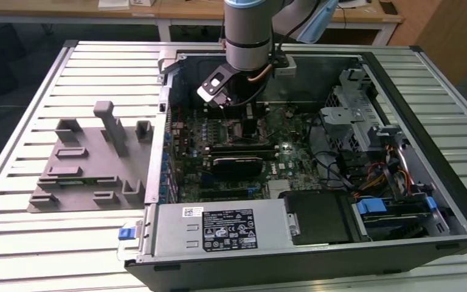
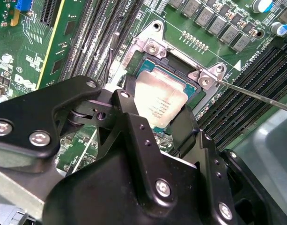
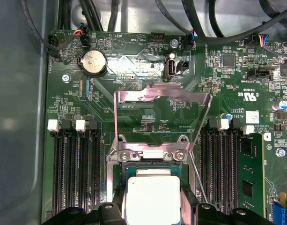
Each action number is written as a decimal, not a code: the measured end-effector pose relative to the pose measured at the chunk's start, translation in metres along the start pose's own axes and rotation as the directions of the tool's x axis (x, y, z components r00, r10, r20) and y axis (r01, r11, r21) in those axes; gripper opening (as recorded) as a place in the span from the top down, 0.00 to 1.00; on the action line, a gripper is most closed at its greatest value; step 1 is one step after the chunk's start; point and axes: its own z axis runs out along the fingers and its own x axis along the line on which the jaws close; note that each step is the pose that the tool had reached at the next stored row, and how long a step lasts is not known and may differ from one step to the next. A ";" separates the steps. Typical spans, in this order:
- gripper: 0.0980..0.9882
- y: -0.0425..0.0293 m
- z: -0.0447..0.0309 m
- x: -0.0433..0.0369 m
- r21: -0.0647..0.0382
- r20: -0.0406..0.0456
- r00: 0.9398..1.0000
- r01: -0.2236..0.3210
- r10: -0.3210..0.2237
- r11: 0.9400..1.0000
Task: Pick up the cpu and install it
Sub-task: 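Place the cpu into insertion slot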
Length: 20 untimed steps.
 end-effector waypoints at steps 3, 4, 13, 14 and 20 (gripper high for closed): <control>0.49 0.0001 0.0004 0.0002 -0.001 -0.001 1.000 0.000 0.000 1.000; 0.42 0.0001 0.0003 0.0002 -0.001 -0.001 1.000 0.000 0.000 1.000; 0.42 0.0004 -0.0060 -0.0005 0.000 0.000 1.000 0.000 0.000 1.000; 0.42 0.0005 -0.0077 -0.0006 0.000 0.000 1.000 0.000 0.000 1.000; 0.42 0.0009 -0.0142 -0.0010 0.000 0.000 1.000 0.000 0.000 1.000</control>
